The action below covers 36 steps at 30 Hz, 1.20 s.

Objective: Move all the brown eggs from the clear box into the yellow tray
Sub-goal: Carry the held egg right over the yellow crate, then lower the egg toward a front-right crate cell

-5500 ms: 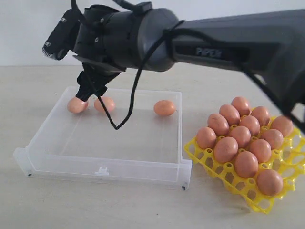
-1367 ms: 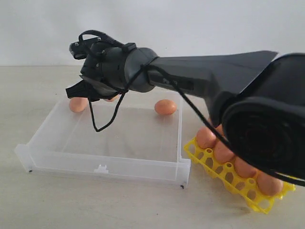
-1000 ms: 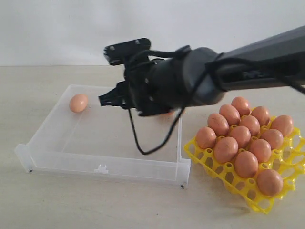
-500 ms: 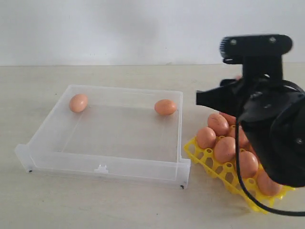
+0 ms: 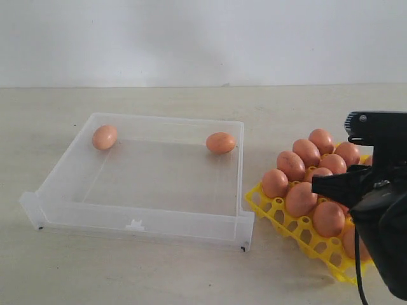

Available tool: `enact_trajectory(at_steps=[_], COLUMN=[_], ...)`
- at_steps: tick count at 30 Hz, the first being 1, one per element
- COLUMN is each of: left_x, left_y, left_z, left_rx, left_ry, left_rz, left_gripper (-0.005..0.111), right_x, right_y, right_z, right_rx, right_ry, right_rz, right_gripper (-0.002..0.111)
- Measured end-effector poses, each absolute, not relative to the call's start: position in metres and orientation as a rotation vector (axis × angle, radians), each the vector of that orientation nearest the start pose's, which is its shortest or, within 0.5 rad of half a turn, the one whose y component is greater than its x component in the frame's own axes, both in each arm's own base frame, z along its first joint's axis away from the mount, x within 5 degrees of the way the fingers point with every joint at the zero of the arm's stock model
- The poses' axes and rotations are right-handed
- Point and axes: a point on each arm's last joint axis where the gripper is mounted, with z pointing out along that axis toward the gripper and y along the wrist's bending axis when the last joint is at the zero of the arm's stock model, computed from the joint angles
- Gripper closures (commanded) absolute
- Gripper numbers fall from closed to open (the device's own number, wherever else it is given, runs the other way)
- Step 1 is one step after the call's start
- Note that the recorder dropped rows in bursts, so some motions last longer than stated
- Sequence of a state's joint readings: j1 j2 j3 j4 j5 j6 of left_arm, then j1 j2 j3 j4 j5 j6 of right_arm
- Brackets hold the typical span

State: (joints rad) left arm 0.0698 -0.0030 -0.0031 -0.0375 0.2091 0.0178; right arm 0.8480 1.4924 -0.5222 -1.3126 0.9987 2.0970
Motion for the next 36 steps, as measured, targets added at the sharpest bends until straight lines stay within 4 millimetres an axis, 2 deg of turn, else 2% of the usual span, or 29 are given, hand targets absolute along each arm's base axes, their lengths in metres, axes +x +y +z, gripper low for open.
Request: enact_trajectory(at_steps=[9,16,23,31,36], left_x=[0.055,0.055,0.055,0.055,0.055], left_y=[0.003,0.003,0.003,0.003,0.003], left_z=[0.195,0.195,0.195,0.195,0.195], left_rx=[-0.069,-0.069,-0.069,-0.069,-0.069], left_ry=[1.685,1.685,1.685,1.685,1.685], left_rz=[0.032,0.032,0.032,0.032,0.032], left_gripper=[0.111,0.111,0.111,0.111,0.111], right_x=[0.182,0.185,0.185,0.184,0.184], right_y=[0.095,0.103,0.103,0.104,0.104], right_z=[0.164,0.162,0.162,0.146,0.144], right_rx=[0.305,0.175,0.171,0.188,0.172], right_ry=[2.205,2.210,2.211,2.283,2.285], right_rz=[-0.479,-0.401,-0.403,-0.442,-0.449], right_gripper=[0.108,0.108,0.108,0.108,0.108])
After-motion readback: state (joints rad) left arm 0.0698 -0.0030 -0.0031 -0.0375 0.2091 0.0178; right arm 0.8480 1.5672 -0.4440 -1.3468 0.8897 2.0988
